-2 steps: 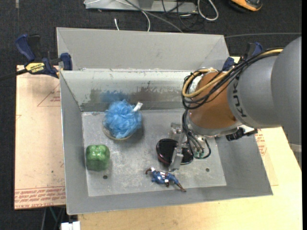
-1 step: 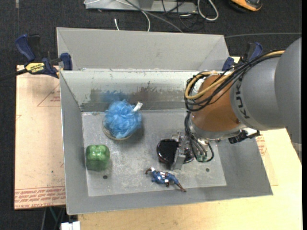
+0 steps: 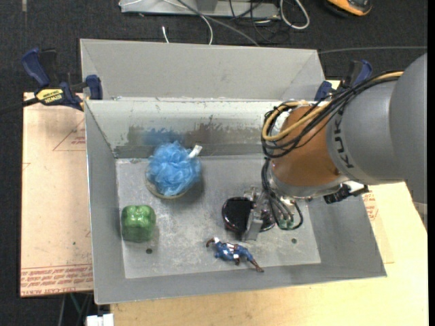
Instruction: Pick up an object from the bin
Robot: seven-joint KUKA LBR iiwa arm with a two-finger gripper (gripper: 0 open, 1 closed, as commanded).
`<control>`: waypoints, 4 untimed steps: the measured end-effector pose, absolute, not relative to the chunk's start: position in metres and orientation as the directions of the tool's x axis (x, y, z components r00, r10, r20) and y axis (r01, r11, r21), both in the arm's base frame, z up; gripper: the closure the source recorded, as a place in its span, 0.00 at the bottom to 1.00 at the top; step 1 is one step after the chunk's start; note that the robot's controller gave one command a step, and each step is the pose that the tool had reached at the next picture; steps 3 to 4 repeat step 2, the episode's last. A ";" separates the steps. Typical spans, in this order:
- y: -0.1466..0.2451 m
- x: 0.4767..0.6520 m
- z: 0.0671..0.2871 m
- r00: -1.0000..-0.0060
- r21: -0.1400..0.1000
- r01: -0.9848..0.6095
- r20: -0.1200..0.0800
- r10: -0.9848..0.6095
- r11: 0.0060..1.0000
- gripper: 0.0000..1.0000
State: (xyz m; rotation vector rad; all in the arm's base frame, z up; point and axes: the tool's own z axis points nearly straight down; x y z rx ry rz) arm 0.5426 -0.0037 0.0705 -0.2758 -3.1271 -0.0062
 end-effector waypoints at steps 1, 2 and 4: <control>-0.004 0.541 0.085 -0.985 0.004 0.175 0.007 0.175 0.985 1.00; -0.003 0.542 0.106 -0.985 0.004 0.175 0.006 0.175 0.985 1.00; -0.003 0.542 0.106 -0.985 0.004 0.175 0.006 0.175 0.985 1.00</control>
Offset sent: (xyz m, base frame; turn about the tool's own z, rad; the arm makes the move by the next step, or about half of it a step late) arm -0.0014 0.0000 0.0420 0.0000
